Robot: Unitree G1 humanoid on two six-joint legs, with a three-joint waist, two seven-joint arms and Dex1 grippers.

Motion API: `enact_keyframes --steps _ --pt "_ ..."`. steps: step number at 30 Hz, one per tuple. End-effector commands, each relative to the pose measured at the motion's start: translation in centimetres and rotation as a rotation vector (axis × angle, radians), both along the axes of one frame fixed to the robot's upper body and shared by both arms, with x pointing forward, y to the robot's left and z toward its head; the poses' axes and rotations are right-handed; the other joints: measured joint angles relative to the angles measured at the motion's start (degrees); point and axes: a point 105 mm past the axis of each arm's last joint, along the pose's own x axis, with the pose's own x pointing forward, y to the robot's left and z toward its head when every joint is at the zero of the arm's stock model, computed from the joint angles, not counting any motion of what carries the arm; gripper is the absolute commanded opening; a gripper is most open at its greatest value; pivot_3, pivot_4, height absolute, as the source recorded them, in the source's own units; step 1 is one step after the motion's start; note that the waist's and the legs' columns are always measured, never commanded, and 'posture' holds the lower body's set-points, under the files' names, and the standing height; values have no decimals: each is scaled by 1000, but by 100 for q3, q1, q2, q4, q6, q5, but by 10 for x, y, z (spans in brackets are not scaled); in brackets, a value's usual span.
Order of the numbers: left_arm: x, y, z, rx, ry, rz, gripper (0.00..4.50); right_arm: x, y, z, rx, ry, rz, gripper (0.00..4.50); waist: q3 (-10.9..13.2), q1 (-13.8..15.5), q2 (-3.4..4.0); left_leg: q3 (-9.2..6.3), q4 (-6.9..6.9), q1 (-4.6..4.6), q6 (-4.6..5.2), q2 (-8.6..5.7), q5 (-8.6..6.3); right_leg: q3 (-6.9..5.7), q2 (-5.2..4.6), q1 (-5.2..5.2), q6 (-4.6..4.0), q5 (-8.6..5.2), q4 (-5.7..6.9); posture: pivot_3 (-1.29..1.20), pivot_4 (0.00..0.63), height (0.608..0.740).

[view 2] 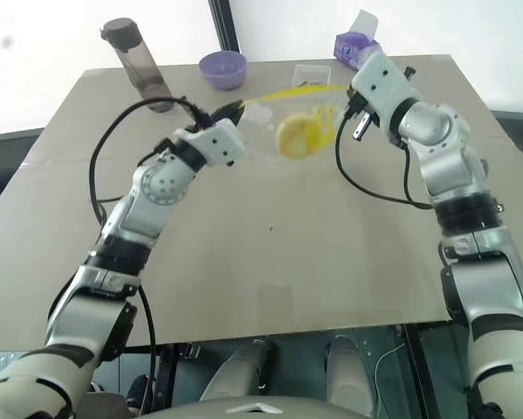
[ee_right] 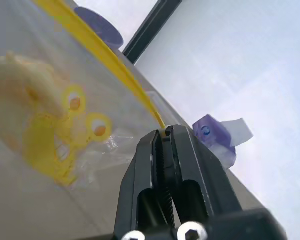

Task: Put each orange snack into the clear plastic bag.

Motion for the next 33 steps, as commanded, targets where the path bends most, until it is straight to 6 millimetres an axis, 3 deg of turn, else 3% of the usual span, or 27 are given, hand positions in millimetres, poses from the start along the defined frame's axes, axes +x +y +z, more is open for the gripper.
enact_keyframes --steps 1,5,9,15,16,20,23,27,30,33 --pt "-11 -1 -12 13 12 -49 0 -14 -2 -12 -31 52 58 140 -1 -3 1 1 -1 -4 0 0 0 2 -1 -6 0 0 0 0 150 740" --pt "-33 -3 -51 16 136 -102 0 -37 5 -57 -73 193 121 140 -3 -31 3 5 -6 -5 3 2 -2 6 0 -13 0 -1 3 0 150 740" --pt "-61 8 -94 -9 345 -110 0 -76 10 -104 -101 376 187 140 -5 -38 9 11 22 -35 3 0 -1 13 3 -48 0 0 42 0 150 740" --pt "-97 19 -133 -15 555 -101 0 -117 9 -145 -92 526 191 140 -3 21 10 20 36 -22 24 3 -13 25 5 -45 0 0 70 0 150 740" --pt "-101 20 -136 -19 569 -96 0 -119 5 -147 -89 539 176 560 -1 35 11 21 35 -8 25 3 -14 25 5 -32 0 -1 70 0 150 740" --pt "-109 23 -146 -32 612 -71 1152 -120 -11 -145 -70 552 118 1782 -2 59 11 19 31 55 32 5 -19 16 5 42 2 -2 47 0 150 740" --pt "-110 24 -146 -58 609 -59 2512 -121 -22 -142 -9 593 91 3136 -1 68 10 18 30 56 32 6 -19 15 7 46 2 -2 42 0 150 740" --pt "-110 32 -138 -217 629 -29 4316 -126 -33 -134 132 655 103 3162 -2 78 10 14 27 51 32 9 -19 12 8 45 2 -2 34 0 150 740" --pt "-123 46 -138 -485 766 -20 4316 -126 -47 -134 297 689 105 3162 -2 63 9 15 25 47 33 13 -20 12 7 45 2 -1 22 0 150 740" --pt "-147 44 -139 -616 891 -54 4316 -135 -53 -139 339 721 146 3162 -2 73 9 16 19 45 43 26 -26 11 7 46 2 -1 12 0 150 740"
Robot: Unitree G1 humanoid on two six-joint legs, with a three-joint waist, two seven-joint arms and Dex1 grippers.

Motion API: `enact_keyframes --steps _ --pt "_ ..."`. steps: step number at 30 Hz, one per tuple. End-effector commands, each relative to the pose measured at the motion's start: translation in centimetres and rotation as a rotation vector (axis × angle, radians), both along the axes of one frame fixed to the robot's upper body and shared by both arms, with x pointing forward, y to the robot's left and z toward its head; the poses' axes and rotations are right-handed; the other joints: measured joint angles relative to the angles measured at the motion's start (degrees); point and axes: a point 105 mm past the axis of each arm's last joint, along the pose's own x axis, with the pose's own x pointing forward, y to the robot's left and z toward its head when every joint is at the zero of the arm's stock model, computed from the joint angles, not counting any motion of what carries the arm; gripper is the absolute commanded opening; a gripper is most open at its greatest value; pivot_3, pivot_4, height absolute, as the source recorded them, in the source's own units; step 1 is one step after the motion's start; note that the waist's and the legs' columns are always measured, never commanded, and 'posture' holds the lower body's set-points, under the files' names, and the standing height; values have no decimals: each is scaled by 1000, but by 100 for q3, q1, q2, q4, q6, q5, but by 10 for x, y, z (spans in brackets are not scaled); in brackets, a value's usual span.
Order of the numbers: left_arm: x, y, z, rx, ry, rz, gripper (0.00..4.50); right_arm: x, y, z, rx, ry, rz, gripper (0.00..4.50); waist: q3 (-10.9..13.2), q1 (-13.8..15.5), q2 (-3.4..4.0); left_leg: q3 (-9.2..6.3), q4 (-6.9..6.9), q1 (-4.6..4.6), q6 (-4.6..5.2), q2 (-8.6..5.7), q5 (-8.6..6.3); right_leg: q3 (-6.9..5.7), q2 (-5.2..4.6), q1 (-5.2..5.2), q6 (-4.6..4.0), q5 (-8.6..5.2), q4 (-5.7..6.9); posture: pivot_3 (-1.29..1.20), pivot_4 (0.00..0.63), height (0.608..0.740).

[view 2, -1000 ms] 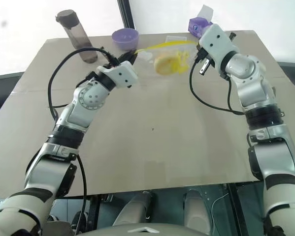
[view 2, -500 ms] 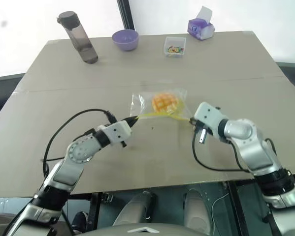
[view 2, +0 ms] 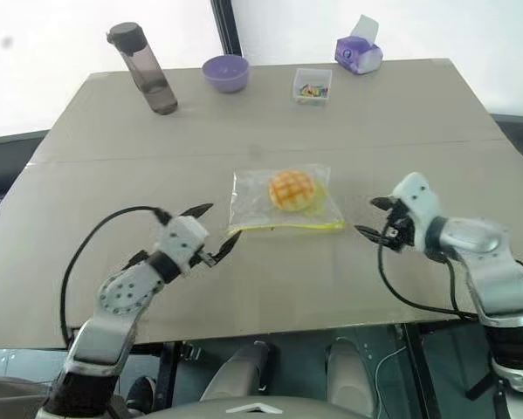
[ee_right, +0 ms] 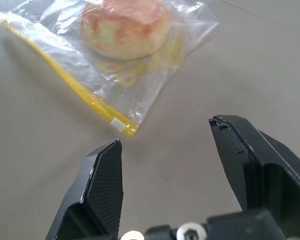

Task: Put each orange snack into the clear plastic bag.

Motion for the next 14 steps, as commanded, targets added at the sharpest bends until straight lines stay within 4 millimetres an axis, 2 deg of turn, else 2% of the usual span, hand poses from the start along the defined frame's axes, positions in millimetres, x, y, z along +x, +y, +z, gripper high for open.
enact_keyframes --steps 1,4,8,14 --pt "-25 -4 13 -135 74 -28 4316 -9 -7 5 78 -1 36 3162 0 15 0 0 0 -3 0 -1 0 -1 0 -1 0 0 -2 0 150 740" --pt "-39 6 11 -148 126 0 4316 -14 -14 13 175 -23 54 3162 -1 64 2 6 1 -1 1 0 -1 1 0 2 0 0 -5 0 150 740" --pt "-45 24 12 -135 144 54 4316 -25 -29 11 271 78 71 3162 -1 120 3 9 1 5 1 7 -1 1 7 7 -1 -1 -6 0 150 740" --pt "-51 25 18 -150 134 53 4316 -27 -44 12 264 71 64 3162 -1 126 3 11 4 3 1 7 -1 1 6 11 -1 0 -13 0 150 740"
